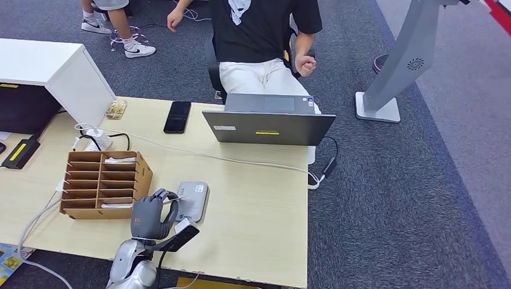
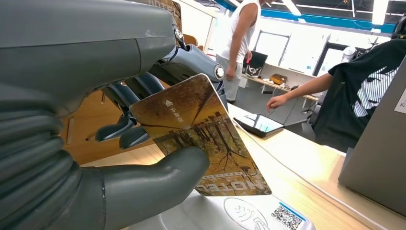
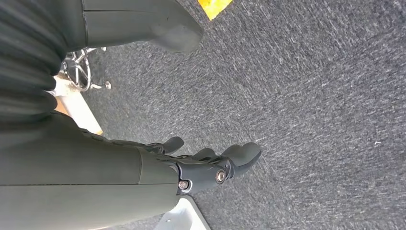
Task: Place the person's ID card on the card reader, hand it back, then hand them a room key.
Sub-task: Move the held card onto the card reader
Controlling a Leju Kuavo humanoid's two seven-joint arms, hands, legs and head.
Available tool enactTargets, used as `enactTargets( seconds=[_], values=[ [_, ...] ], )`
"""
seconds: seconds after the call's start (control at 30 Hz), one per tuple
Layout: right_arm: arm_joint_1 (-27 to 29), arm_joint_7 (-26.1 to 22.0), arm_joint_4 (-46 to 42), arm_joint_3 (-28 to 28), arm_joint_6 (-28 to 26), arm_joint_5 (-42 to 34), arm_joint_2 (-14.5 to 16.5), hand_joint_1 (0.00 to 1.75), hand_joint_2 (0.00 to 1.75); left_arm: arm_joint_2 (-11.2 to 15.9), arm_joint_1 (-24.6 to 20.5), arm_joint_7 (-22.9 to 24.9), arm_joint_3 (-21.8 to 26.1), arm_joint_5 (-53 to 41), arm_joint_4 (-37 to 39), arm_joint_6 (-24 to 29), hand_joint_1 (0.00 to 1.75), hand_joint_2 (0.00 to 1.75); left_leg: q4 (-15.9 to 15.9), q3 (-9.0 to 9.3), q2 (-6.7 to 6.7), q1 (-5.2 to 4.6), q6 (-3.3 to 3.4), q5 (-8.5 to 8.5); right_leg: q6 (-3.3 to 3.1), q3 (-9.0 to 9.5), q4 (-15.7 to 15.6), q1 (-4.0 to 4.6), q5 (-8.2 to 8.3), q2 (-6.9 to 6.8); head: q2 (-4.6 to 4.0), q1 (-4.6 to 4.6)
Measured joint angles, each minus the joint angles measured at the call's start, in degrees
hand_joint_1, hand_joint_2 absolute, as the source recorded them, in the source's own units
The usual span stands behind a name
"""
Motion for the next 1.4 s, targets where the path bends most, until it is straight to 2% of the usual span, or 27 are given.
enactTargets(
  seconds=[0.33, 0.63, 1.03, 1.27, 1.4],
  values=[
    [-0.29, -0.51, 1.93, -0.01, -1.56, -0.05, 0.0, 0.0, 1.75, 0.06, 0.63, -0.08, 0.0, -0.33, 0.38, 0.12, 1.75, 1.75, 0.0, 0.01, -0.01, 0.0, 0.0, 0.0, 0.0, 0.03, 0.0, 0.0, 0.0, -0.01, 0.01, 0.01],
    [-0.27, -0.34, 2.27, -0.01, -1.72, -0.95, 0.0, 0.0, 1.75, 1.82, 2.73, 4.47, -0.96, -1.03, -2.57, -2.42, 1.75, 1.75, -0.02, 0.05, 0.0, 0.0, 0.0, 0.0, 0.0, 0.05, 0.0, 0.0, -0.01, -0.01, 0.0, -0.01],
    [-0.29, -0.14, 2.26, -0.01, -1.6, -0.91, 0.0, 0.0, 1.75, 2.17, 2.99, 4.92, -1.34, 0.32, -3.01, -3.55, 1.75, 1.75, -0.02, 0.1, -0.01, 0.0, 0.0, 0.0, 0.0, 0.12, 0.0, 0.0, 0.0, -0.02, 0.0, 0.0],
    [-0.29, 0.07, 2.39, -0.01, -1.91, -0.93, -0.12, 0.0, 1.75, 2.29, 3.02, 4.83, -1.36, 0.45, -3.02, -2.96, 1.75, 1.75, -0.02, 0.1, -0.02, 0.0, 0.0, 0.0, 0.0, 0.13, 0.01, 0.0, 0.0, -0.02, 0.0, 0.01],
    [-0.23, 0.37, 2.43, -0.02, -2.06, -0.99, -0.27, 0.0, 1.75, 3.55, 3.72, 5.28, -1.24, 0.22, -5.51, -1.04, 1.75, 1.75, -0.02, 0.1, -0.01, 0.01, 0.0, 0.01, -0.01, 0.1, 0.01, 0.01, 0.0, -0.01, 0.0, 0.01]
  ],
)
